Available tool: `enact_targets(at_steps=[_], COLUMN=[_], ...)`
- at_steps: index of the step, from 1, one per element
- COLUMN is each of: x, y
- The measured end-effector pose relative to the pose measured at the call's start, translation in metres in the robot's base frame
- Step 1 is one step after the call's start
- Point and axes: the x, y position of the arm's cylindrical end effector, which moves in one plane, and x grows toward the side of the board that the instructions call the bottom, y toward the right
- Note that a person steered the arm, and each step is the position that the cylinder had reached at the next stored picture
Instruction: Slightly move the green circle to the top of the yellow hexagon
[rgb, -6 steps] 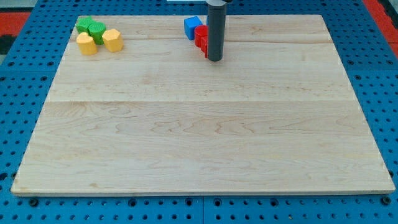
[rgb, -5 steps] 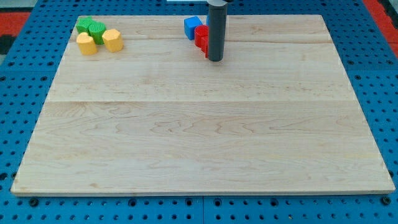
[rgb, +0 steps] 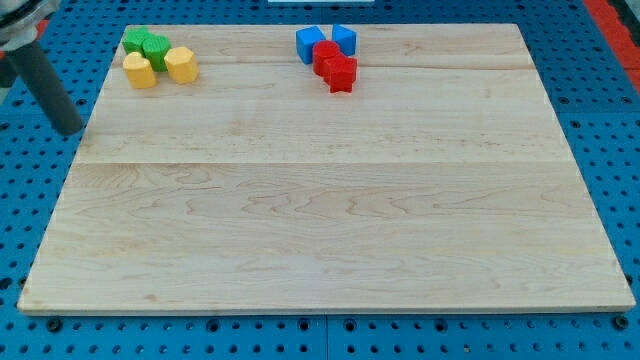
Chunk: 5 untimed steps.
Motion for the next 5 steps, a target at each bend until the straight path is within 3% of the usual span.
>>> enact_targets(at_steps=[1, 2, 5], x=[-0.073, -0.111, -0.111], y=[0.004, 0.018, 0.088])
